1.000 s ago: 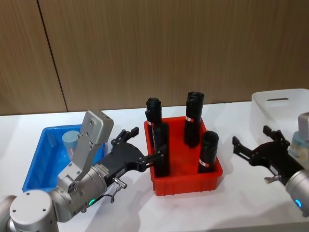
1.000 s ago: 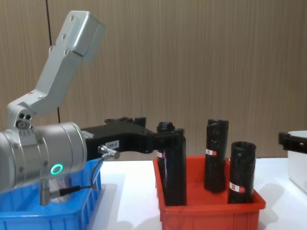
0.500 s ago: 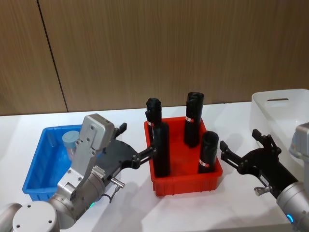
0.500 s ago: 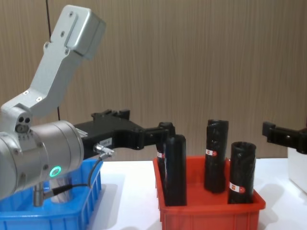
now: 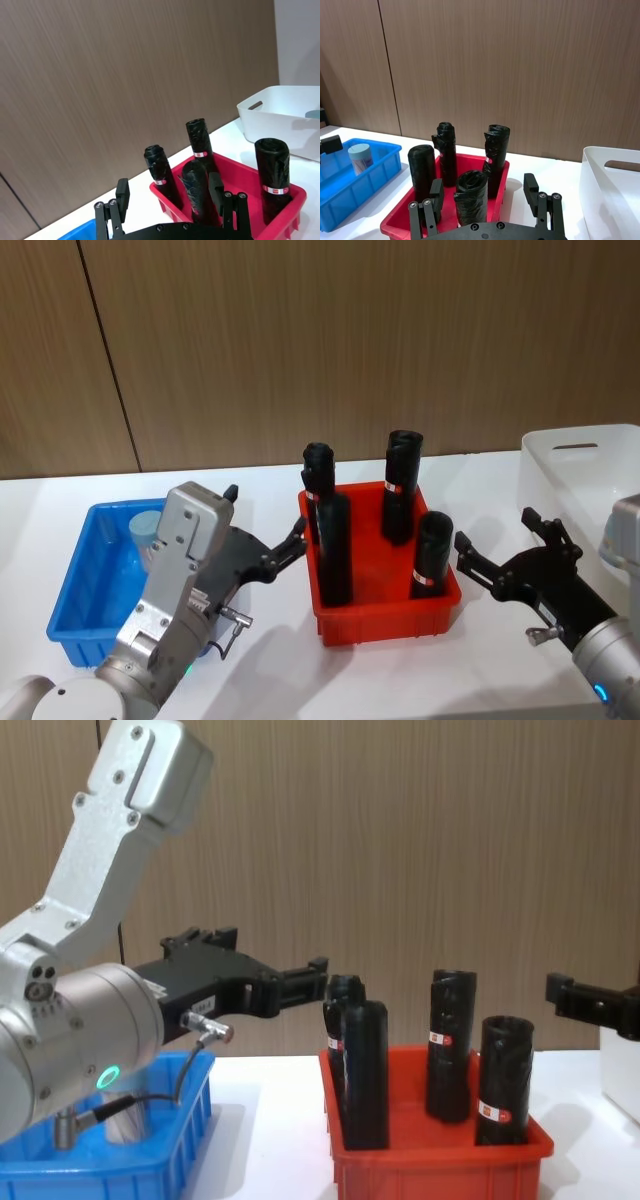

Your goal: Pick the cotton swabs from the blue box and place them into the white box.

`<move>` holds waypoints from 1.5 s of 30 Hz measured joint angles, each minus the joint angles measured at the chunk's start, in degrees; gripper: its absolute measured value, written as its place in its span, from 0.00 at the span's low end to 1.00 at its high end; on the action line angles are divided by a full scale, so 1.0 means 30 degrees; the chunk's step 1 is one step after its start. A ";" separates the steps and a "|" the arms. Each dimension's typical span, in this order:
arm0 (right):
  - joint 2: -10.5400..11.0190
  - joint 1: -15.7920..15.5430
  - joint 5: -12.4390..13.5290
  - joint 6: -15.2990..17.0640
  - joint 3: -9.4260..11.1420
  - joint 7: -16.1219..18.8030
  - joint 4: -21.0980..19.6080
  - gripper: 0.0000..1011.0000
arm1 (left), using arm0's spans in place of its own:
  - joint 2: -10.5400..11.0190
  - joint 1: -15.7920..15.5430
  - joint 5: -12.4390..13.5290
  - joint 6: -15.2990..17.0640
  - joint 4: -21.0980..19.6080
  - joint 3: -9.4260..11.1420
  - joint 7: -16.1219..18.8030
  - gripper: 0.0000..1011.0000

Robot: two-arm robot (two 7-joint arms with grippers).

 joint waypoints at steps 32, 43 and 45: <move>0.0057 0.0252 0.0526 0.0588 0.0113 0.1237 0.0205 0.99 | 0.0019 0.0088 0.0128 -0.0052 -0.0136 0.0020 0.0403 0.99; -0.0031 0.1216 0.0860 0.1560 0.0134 0.3247 0.1232 0.99 | 0.0018 0.0088 0.0124 -0.0037 -0.0122 0.0020 0.0401 0.99; -0.0098 0.1451 0.0846 0.1695 0.0118 0.3578 0.1515 0.99 | 0.0018 0.0088 0.0124 -0.0035 -0.0122 0.0020 0.0401 0.99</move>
